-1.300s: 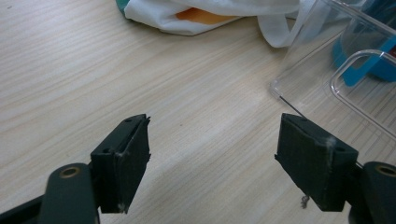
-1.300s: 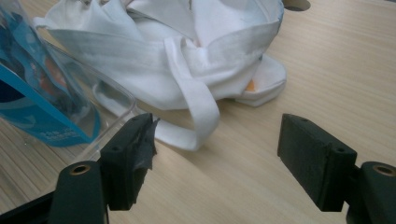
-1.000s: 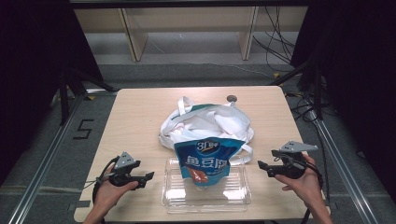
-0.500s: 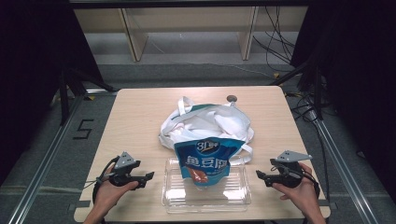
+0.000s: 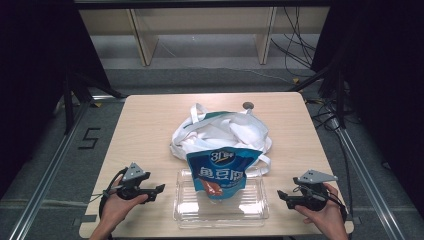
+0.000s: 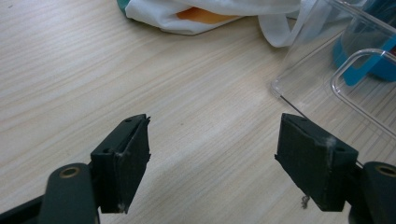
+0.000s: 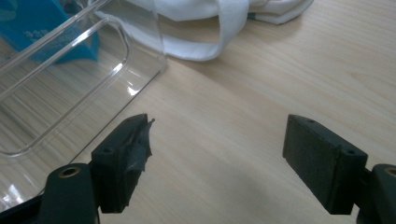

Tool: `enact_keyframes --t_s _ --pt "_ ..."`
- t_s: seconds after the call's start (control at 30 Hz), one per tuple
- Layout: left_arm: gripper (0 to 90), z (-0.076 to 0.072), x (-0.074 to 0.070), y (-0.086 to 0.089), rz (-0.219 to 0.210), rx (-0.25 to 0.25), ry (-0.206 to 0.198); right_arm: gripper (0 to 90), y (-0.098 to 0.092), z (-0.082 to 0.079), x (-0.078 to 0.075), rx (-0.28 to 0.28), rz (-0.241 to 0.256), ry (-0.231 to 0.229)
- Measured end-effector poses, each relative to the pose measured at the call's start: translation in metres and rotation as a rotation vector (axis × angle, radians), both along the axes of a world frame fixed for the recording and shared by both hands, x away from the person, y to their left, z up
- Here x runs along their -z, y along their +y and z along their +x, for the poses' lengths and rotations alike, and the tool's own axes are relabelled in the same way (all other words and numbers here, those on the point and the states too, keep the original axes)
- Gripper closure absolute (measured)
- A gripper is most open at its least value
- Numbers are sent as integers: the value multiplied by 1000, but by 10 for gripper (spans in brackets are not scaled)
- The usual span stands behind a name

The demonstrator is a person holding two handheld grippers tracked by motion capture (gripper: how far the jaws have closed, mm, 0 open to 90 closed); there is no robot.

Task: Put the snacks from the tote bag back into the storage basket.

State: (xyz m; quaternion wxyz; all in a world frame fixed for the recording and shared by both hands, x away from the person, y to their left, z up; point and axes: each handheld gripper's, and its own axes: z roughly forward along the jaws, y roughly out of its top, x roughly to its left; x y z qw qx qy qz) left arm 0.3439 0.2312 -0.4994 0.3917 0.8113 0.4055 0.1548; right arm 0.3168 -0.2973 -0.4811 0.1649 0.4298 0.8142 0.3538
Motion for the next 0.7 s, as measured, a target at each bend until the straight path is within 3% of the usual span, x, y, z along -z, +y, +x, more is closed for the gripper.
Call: enact_keyframes --t_s 0.27,0.3,0.33,0.37,0.5,0.53,0.6,0.7 --pt "249 0 0 -1 -2 -4 -6 213 -1 -11 6 -19 -9 -7" --pt "249 0 0 0 10 4 -5 208 2 -16 6 11 12 35" --pt "248 0 0 -1 9 3 -4 212 0 -14 9 -28 -13 9" --pt "249 0 0 -1 10 3 -4 212 1 -16 8 -14 -17 27" --pt "249 0 0 -2 -4 -12 -5 206 1 -19 9 -33 -26 13" --pt "248 0 -1 0 18 8 0 205 1 -20 8 -41 -8 38" --pt "248 0 0 -1 2 -3 4 203 1 -20 9 -46 -17 38" --pt "248 0 0 -1 13 5 1 203 0 -20 10 -53 -35 15"
